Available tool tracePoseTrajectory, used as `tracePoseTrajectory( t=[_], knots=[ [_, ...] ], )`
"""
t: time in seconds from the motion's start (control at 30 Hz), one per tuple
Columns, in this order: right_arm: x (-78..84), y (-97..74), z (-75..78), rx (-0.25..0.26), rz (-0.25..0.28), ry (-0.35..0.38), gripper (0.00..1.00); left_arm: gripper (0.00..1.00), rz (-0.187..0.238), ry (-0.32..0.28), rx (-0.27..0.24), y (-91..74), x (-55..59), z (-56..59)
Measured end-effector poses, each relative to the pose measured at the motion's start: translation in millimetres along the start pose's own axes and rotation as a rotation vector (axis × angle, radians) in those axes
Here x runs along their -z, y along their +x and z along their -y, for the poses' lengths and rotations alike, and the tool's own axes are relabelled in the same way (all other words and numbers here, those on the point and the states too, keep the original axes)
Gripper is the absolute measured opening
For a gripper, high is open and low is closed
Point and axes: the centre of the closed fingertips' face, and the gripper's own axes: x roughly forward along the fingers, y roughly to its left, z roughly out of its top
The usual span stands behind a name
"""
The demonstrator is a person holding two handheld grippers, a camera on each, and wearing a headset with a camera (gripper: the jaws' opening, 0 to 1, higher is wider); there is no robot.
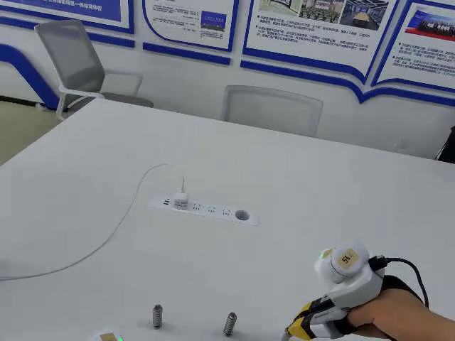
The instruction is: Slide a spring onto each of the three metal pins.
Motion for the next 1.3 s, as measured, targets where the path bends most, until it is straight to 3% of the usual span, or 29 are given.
tracePoseTrajectory(
  t=[0.73,1.3],
  knots=[
    [-3.1,15.9,-1.5,-0.004,-0.002,-0.015,0.13,0.63,-0.002,-0.017,-0.005,-3.3,3.9,-3.9],
    [8.9,33.8,-5.5,-0.012,-0.027,-0.02,0.13,0.63,-0.005,-0.023,-0.011,-5.1,4.5,-8.5]
  ],
)
